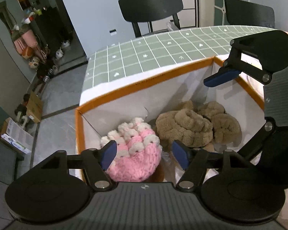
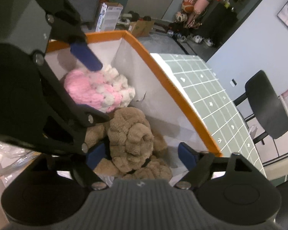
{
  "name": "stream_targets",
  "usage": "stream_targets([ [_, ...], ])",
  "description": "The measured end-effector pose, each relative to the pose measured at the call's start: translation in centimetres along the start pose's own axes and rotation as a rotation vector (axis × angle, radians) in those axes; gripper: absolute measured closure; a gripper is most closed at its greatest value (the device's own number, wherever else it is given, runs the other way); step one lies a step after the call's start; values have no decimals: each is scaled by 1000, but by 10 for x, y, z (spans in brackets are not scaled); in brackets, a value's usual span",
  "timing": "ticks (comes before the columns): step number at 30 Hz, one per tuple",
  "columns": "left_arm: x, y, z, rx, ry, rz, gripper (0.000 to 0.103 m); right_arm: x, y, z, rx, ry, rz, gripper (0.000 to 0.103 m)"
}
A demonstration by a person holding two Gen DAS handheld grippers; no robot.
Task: Organize soft objects
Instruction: 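Open both tools to release the items and withdraw from the box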
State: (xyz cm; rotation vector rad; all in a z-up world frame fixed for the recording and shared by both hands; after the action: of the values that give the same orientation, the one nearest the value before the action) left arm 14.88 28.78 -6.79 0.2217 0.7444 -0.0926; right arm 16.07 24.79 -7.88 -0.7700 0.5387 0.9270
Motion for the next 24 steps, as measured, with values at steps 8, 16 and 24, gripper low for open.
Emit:
stream_targets([
  [8,-23,-10,6,27,-43,7,22,-33,-10,5,36,-66,-19,16],
  [16,-44,-22,7,74,-54,28,21,-62,-16,-6,80,-88,-23,15],
  [24,-66,-42,7,104,-90,26,19,-89,-16,-19,114,-115,-19,15],
])
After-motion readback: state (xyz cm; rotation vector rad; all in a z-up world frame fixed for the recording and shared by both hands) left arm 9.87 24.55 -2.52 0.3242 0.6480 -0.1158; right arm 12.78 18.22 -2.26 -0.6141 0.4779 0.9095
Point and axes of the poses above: each gripper's, at about its wrist camera, not at the fingertips, and x roughly the way its jaws point, y to its left, z to its top, the point moved 6 cm from there along x, roughly the way its jaws point, and after that the axes turned 11 degrees about -y, right-handed, at the moved point
